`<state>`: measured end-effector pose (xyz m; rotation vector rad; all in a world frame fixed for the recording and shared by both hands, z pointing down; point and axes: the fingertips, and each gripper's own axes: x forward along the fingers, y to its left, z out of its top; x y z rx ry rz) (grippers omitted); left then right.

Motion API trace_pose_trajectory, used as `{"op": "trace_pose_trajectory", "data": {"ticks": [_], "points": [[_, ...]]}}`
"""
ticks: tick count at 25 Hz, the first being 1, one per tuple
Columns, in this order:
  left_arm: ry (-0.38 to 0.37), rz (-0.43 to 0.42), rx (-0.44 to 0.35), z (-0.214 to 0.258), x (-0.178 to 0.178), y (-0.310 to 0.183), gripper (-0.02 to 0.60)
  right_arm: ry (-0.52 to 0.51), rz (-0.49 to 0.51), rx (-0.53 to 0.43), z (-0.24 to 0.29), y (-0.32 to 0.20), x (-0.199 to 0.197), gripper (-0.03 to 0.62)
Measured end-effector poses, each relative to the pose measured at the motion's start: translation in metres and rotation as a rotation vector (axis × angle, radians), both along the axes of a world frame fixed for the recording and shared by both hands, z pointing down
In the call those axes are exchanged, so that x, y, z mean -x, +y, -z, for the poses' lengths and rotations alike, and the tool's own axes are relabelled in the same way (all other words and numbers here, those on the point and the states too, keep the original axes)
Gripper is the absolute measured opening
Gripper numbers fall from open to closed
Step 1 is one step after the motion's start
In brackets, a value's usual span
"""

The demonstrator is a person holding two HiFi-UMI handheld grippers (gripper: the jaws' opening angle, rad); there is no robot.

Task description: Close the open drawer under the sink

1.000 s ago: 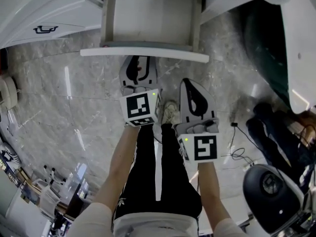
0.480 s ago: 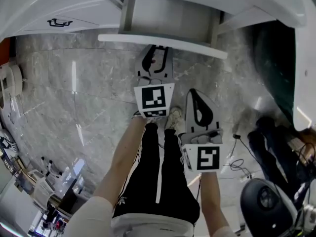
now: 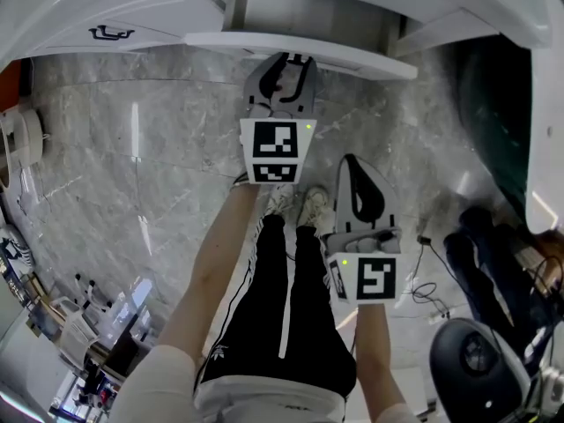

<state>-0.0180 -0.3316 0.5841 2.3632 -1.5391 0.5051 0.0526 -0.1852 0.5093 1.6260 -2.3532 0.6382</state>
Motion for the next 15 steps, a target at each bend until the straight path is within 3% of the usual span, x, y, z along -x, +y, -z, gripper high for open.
{"op": "trace_pose_trajectory", "data": {"ticks": [8, 15], "points": [[-0.018, 0.003, 0.106, -0.001, -0.002, -0.038, 0.150, -0.004, 0.023, -0.007, 0.005, 0.003, 0.016, 0.025], [-0.028, 0.014, 0.101, -0.001, -0.005, -0.063, 0.150, -0.020, 0.002, 0.004, 0.004, -0.004, 0.011, 0.025]]}}
